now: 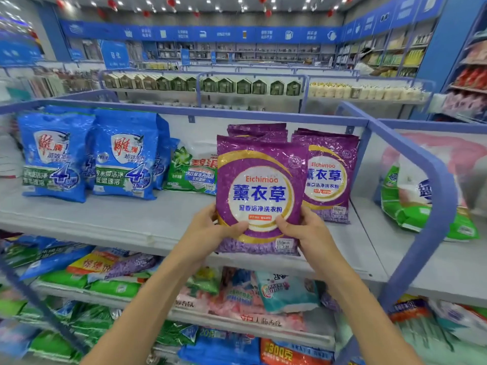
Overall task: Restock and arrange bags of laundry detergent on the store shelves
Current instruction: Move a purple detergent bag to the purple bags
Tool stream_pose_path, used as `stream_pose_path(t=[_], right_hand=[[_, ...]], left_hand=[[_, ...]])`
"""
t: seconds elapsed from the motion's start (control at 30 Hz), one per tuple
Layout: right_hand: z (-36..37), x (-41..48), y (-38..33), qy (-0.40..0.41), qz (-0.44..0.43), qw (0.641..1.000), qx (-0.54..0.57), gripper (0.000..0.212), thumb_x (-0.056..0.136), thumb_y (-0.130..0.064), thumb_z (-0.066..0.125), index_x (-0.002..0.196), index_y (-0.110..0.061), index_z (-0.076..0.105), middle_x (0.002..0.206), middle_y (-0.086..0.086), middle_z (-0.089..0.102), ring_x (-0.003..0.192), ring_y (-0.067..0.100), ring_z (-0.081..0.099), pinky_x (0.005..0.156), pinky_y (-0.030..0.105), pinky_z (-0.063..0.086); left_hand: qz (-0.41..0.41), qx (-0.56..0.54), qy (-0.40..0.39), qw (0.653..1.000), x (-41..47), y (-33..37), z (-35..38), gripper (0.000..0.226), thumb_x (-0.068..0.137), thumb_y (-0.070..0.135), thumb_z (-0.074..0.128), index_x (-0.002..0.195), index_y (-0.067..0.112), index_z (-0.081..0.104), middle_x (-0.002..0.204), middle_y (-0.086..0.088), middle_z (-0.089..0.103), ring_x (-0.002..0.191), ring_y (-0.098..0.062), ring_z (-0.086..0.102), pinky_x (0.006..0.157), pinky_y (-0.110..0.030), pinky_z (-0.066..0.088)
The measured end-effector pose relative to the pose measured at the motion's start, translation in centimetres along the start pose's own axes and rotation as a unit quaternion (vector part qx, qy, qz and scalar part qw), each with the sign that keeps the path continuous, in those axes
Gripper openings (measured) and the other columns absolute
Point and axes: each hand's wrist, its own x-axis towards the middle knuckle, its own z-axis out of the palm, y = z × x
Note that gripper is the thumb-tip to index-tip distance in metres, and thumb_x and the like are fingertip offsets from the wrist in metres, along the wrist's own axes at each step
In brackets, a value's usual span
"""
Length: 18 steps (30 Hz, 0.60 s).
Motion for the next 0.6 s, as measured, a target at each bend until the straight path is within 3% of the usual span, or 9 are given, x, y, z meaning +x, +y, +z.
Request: stream_pose_path(t=[0.07,0.2,0.3,0.4,0.53,0.6], right_hand=[[-0.1,2.6,-0.1,0.0,-0.01,1.0,-0.018,0.035,0.091,-0.005,0.072,0.123,-0.017,0.065,0.115,-0.001,0.077,0.109,0.017,0.072,0.092,0.035,0.058],[-0.3,7.4,0.6,0.039,-0.003,0.997,-0.068,0.039,0.089,-0.001,0.074,0.123,-0.016,0.065,0.11,-0.003,0.076,0.103,0.014,0.073,0.086,0.029,0.062],[-0.2,10.3,1.9,0.061,-0.002,0.99,-0.128,0.045,0.088,-0.006,0.077,0.129,-0.015,0.063,0.114,-0.002,0.074,0.108,0.017,0.07,0.087,0.031,0.06],[0.1,11.6,2.6,0.097,-0.018,0.978,-0.185,0.045,0.088,-0.014,0.078,0.131,-0.021,0.063,0.114,-0.007,0.073,0.106,0.012,0.069,0.076,0.021,0.056],[0.2,10.9,2.3,0.105,-0.024,0.967,-0.231,0.039,0.087,-0.023,0.081,0.122,-0.023,0.065,0.105,-0.013,0.072,0.093,-0.004,0.066,0.063,0.009,0.053],[0.3,9.8,2.5,0.106,-0.017,0.962,-0.249,0.028,0.087,-0.031,0.081,0.109,-0.023,0.065,0.092,-0.017,0.069,0.075,-0.012,0.063,0.055,0.005,0.046]], left_hand=[[0.003,-0.01,0.01,1.0,2.3,0.5,0.0,0.042,0.077,0.003,0.084,0.114,0.018,0.069,0.105,0.001,0.078,0.09,-0.013,0.076,0.075,-0.028,0.062],[0.011,0.004,0.032,0.999,7.0,0.3,0.3,0.049,0.075,-0.001,0.085,0.117,0.015,0.065,0.103,-0.001,0.075,0.076,-0.009,0.073,0.053,-0.018,0.053],[0.011,0.016,0.047,0.999,10.5,-1.1,0.6,0.051,0.072,-0.003,0.087,0.113,0.018,0.066,0.106,-0.001,0.076,0.09,-0.011,0.074,0.067,-0.022,0.059],[-0.004,0.004,0.047,0.999,12.5,-2.0,0.6,0.048,0.07,-0.004,0.087,0.106,0.019,0.067,0.102,-0.001,0.078,0.083,-0.006,0.075,0.068,-0.021,0.059],[0.005,0.008,0.04,0.999,13.1,-2.3,0.0,0.044,0.073,-0.003,0.086,0.1,0.026,0.066,0.095,0.008,0.077,0.08,-0.001,0.074,0.064,-0.018,0.058],[0.007,0.023,0.038,0.999,13.1,-2.8,-0.4,0.042,0.074,0.004,0.087,0.104,0.025,0.066,0.099,0.006,0.077,0.083,-0.002,0.074,0.065,-0.019,0.059]])
